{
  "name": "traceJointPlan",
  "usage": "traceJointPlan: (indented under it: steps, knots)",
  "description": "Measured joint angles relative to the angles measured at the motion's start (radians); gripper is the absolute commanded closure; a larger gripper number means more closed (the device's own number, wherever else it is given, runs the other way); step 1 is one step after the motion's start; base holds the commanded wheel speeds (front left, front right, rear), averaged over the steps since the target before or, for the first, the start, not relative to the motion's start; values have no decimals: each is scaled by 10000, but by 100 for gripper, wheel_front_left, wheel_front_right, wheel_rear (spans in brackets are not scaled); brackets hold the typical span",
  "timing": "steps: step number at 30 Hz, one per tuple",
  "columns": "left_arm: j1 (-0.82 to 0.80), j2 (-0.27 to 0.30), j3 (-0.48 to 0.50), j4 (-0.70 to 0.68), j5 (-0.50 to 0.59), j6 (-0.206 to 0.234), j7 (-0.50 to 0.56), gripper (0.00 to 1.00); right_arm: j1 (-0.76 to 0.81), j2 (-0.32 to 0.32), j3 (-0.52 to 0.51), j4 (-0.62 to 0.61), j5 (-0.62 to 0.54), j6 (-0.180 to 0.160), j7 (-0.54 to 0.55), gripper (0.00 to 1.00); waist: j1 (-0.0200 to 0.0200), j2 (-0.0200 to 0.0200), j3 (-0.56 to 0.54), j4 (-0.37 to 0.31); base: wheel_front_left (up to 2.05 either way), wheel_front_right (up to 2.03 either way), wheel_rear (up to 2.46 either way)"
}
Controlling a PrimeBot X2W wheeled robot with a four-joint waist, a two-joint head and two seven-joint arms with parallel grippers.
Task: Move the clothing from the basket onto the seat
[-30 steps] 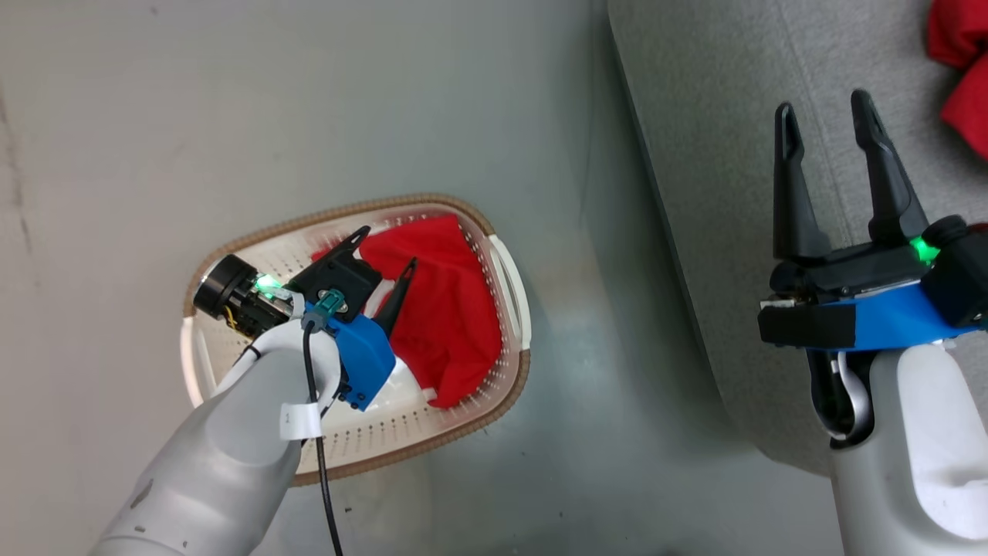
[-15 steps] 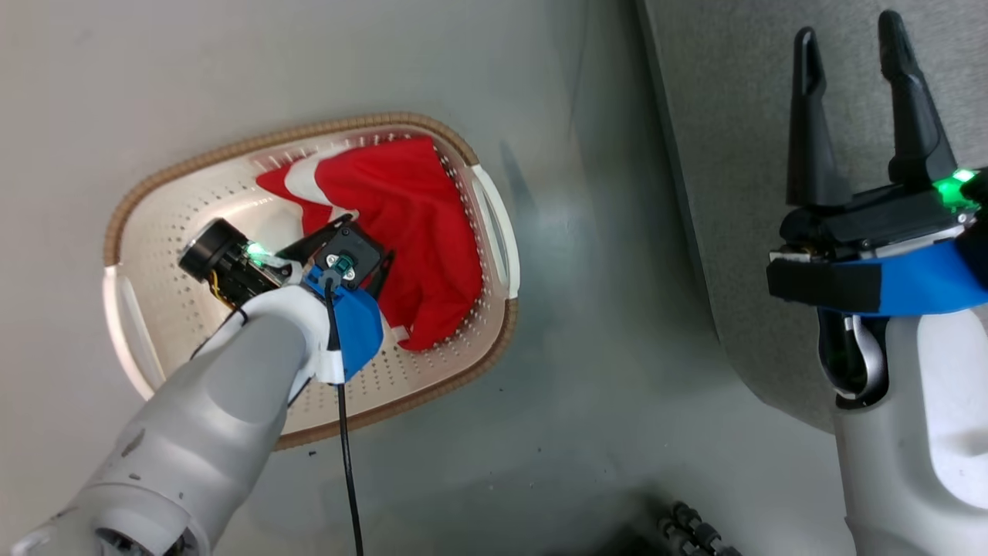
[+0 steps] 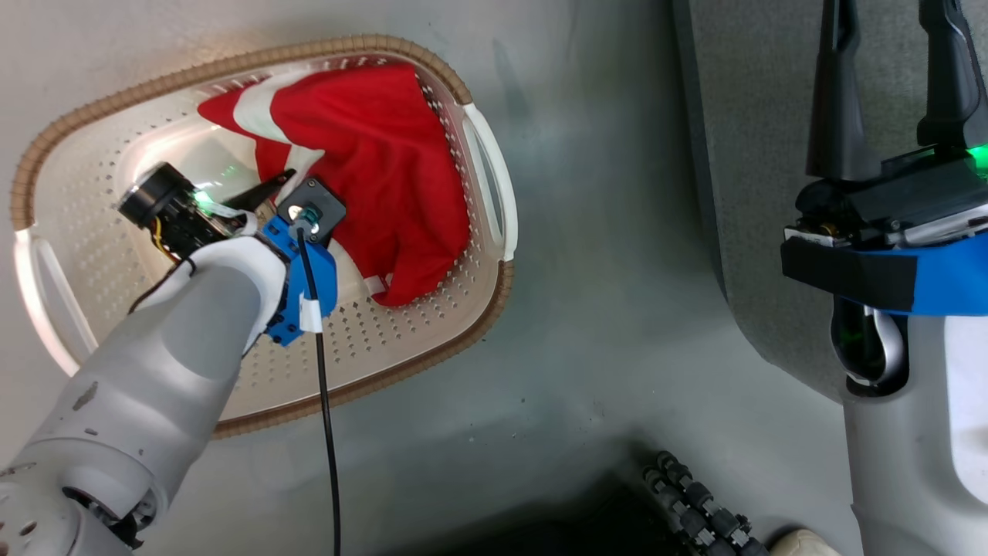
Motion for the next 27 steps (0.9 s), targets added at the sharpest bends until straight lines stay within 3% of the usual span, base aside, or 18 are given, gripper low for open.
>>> traceJointPlan:
  steps: [11, 12, 13, 14, 27]
  knots:
    - [-520, -38, -355, 372, -86, 0, -21, 0, 468, 0, -249, -516, -77, 0, 0, 0, -1, 0, 539, -154, 0, 0, 0]
    - [-555, -82, -366, 401, -84, 0, -17, 31, 518, 0, -263, -522, -81, 0, 0, 0, -1, 0, 532, -147, 0, 0, 0]
    - [-594, -115, -376, 430, -86, 0, 0, 82, 531, 0, -278, -523, -81, 0, 0, 0, -1, 0, 525, -140, 0, 0, 0]
    - [-616, -132, -403, 458, -67, 0, 77, 100, 533, 0, -286, -533, -81, 0, 0, 0, -1, 0, 518, -138, 0, 0, 0]
    - [-625, -326, -568, 610, -17, 0, -25, 100, 545, 0, -351, -506, -148, 0, 0, 0, -1, 1, 417, -44, 0, 0, 0]
